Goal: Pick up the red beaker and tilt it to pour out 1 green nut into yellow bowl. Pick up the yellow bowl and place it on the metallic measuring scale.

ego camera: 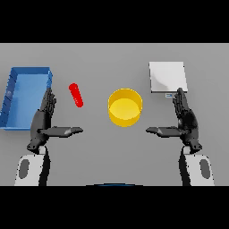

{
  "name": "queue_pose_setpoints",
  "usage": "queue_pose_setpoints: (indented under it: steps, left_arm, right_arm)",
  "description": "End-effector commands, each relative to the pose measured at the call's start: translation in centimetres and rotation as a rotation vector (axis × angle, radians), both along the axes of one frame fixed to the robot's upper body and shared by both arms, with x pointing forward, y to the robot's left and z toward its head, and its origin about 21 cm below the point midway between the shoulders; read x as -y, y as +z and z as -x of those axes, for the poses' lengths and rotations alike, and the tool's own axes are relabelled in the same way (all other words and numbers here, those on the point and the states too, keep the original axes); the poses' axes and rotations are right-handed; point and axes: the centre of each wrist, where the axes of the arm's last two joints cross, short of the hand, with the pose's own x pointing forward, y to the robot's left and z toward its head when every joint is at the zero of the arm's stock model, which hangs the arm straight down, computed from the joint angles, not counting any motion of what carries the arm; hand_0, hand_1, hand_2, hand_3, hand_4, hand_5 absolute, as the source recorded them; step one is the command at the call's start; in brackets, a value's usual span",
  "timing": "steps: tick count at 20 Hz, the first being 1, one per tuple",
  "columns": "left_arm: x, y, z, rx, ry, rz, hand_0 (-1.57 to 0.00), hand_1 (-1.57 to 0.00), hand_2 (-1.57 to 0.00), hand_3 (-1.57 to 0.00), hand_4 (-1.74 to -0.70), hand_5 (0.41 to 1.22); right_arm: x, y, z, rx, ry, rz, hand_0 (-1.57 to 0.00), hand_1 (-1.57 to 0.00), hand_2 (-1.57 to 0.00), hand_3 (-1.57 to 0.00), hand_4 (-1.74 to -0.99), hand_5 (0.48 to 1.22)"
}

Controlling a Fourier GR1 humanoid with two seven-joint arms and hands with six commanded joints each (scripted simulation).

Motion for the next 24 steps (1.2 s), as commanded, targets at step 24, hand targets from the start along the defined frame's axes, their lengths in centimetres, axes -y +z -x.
queue_pose_setpoints:
  steps: [24]
  left_arm:
    - [1.8, 0.4, -0.4, -0.039, -0.085, -0.187, 0.0, 0.0, 0.0, 0.0, -1.21, 0.664]
  right_arm:
    - [1.9, 0.9, 1.2, 0.097, 0.104, 0.179, 0.0, 0.0, 0.0, 0.0, -1.295, 0.623]
